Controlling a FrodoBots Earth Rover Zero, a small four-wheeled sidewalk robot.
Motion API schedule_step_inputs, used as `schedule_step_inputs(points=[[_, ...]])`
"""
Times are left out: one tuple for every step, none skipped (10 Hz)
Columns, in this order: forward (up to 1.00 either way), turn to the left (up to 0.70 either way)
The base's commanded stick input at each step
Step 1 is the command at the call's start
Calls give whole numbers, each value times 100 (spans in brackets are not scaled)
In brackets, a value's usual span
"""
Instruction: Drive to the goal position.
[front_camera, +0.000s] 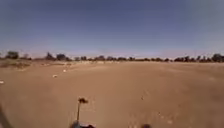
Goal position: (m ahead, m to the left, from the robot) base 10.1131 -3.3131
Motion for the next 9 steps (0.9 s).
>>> schedule_step_inputs(points=[[70, 0], [70, 0], [70, 0], [70, 0], [70, 0], [70, 0], [70, 0], [70, 0], [70, 0]])
